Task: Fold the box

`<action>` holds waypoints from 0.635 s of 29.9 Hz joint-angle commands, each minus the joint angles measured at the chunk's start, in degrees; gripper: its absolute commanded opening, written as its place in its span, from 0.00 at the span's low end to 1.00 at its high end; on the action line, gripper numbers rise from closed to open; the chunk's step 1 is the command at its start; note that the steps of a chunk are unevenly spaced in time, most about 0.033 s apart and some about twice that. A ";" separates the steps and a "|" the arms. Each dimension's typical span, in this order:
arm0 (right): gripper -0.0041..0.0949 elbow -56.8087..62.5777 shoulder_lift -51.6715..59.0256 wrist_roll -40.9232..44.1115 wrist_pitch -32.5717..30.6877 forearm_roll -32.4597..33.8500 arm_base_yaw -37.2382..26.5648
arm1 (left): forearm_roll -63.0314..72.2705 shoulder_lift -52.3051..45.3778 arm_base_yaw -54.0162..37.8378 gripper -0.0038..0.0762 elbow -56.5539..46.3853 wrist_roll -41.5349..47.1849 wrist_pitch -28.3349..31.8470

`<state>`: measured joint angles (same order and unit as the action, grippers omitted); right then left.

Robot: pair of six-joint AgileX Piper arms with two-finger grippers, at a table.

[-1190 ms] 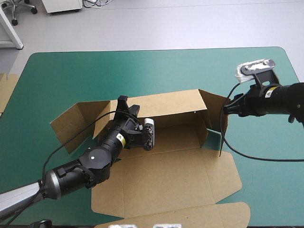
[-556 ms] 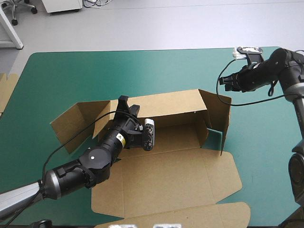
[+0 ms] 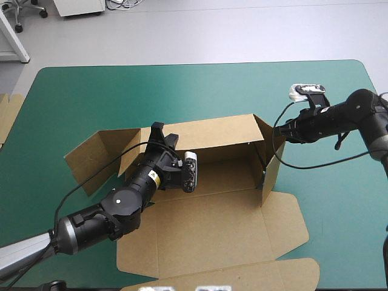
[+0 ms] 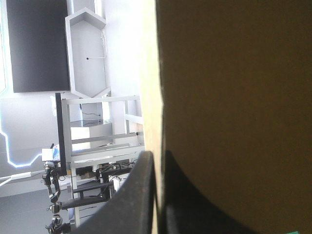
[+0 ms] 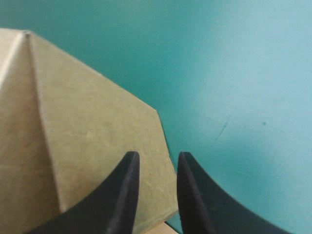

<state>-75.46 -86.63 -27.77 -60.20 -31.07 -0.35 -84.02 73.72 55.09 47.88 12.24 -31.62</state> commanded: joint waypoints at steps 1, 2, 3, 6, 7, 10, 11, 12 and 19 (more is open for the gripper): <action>0.30 3.58 6.56 -8.51 4.83 -7.61 -0.07 | -1.24 -1.12 0.36 0.03 1.13 -0.01 -1.15; 0.30 5.15 7.68 -11.02 5.45 -9.23 -0.07 | -1.24 -1.12 0.36 0.03 1.13 -0.01 -1.15; 0.30 5.95 8.20 -12.00 5.45 -9.80 -0.07 | -1.24 -1.12 0.36 0.03 1.13 -0.01 -1.15; 0.30 8.83 9.65 -13.85 3.90 -10.85 -0.07 | -1.24 -1.12 0.36 0.03 1.13 -0.01 -1.28; 0.30 10.13 10.29 -15.40 4.24 -11.55 -0.07 | -1.24 -1.12 0.36 0.03 1.13 -0.01 -1.52; 0.30 13.90 12.53 -21.80 6.20 -14.00 -0.07 | -1.24 -1.12 0.36 0.03 1.13 -0.01 -1.52; 0.30 14.96 13.20 -23.20 6.32 -14.84 -0.07 | -1.24 -1.12 0.36 0.03 1.13 -0.01 -1.52; 0.30 15.68 13.54 -23.95 6.32 -15.30 -0.07 | -1.24 -1.12 0.36 0.03 1.13 -0.01 -1.52; 0.33 17.80 13.70 -26.75 4.23 -15.80 -0.07 | -1.24 -1.12 0.36 0.03 1.13 -0.01 -1.52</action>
<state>-56.48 -74.73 -52.75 -55.04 -43.67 -0.35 -84.02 73.72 55.09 47.88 12.24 -31.69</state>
